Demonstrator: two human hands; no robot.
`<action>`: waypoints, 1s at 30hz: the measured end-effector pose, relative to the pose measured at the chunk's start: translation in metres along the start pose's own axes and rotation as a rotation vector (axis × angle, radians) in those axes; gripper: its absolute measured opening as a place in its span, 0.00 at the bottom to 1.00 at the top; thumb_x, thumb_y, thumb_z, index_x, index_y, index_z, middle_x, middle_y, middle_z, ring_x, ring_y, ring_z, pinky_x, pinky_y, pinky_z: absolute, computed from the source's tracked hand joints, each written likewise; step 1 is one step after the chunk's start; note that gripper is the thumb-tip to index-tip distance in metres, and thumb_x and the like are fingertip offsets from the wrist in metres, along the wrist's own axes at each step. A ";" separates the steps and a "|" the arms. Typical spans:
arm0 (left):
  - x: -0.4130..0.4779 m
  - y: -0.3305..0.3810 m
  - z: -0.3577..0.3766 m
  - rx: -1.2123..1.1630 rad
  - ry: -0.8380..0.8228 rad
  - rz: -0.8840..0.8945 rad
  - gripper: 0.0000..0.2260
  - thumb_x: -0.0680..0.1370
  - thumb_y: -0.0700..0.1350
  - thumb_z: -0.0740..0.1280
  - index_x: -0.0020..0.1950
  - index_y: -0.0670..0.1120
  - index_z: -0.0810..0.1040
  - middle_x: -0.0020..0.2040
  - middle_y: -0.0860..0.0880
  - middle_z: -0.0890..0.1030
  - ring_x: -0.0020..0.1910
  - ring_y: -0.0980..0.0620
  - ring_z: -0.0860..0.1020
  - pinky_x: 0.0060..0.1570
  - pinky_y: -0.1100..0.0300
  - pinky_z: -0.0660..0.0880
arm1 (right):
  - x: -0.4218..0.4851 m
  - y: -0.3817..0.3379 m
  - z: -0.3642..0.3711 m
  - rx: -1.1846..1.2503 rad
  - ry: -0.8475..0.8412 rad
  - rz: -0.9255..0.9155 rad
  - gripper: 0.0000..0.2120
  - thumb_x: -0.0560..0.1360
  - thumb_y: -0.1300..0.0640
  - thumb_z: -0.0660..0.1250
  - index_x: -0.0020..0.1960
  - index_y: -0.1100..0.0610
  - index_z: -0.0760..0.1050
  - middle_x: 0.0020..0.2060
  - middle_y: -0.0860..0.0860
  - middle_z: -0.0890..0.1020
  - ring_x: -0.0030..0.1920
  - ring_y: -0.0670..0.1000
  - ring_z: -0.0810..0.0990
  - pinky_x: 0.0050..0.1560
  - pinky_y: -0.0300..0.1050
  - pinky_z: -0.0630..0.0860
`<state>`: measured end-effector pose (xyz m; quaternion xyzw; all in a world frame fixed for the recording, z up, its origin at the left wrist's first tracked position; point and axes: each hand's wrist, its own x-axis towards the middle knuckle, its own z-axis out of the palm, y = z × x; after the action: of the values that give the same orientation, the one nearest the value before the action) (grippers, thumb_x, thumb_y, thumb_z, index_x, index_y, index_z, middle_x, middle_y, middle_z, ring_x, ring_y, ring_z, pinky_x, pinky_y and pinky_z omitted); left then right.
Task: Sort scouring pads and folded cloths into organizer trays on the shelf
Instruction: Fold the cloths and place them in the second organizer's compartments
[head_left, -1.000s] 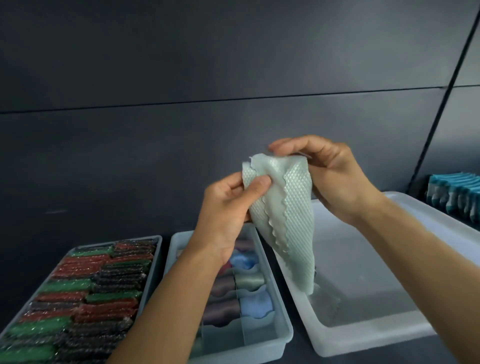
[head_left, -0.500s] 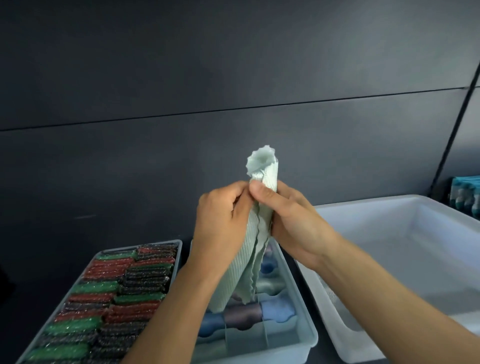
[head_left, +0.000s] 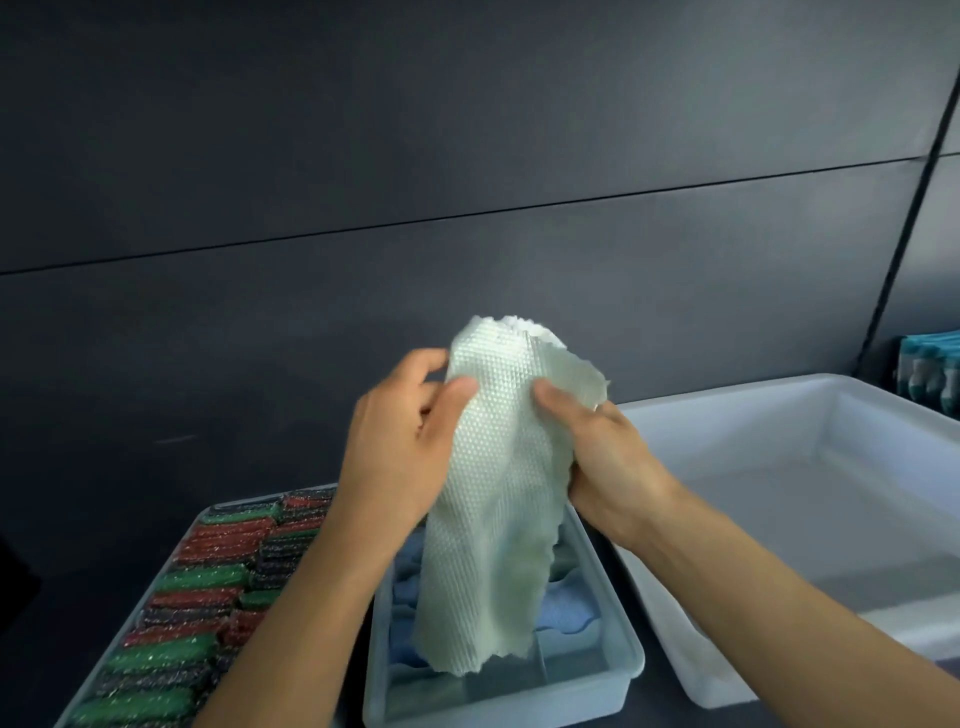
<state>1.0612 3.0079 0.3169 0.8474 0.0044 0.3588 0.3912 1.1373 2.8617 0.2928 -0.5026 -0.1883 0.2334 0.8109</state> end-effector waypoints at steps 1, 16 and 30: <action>-0.001 -0.002 -0.004 -0.049 0.009 -0.030 0.07 0.80 0.48 0.65 0.49 0.47 0.79 0.32 0.49 0.80 0.28 0.53 0.74 0.30 0.54 0.72 | 0.001 0.000 -0.003 0.014 0.063 -0.007 0.16 0.79 0.52 0.64 0.61 0.62 0.76 0.53 0.57 0.84 0.53 0.56 0.83 0.55 0.53 0.78; -0.009 0.004 -0.006 -0.660 0.019 -0.231 0.08 0.80 0.43 0.64 0.52 0.40 0.79 0.44 0.46 0.84 0.43 0.52 0.81 0.43 0.60 0.78 | -0.022 -0.007 0.007 -0.468 0.228 -0.568 0.16 0.72 0.55 0.73 0.54 0.44 0.70 0.45 0.43 0.79 0.40 0.36 0.76 0.39 0.32 0.74; -0.012 0.008 -0.008 -0.573 -0.005 -0.103 0.12 0.82 0.47 0.60 0.52 0.41 0.79 0.47 0.35 0.80 0.45 0.44 0.78 0.48 0.52 0.76 | -0.031 -0.017 -0.001 -0.812 0.082 -0.692 0.09 0.69 0.50 0.74 0.48 0.43 0.79 0.44 0.41 0.79 0.34 0.45 0.73 0.37 0.37 0.74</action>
<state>1.0448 3.0040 0.3183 0.7021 -0.0552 0.3230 0.6322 1.1160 2.8371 0.3052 -0.6932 -0.3863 -0.1589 0.5874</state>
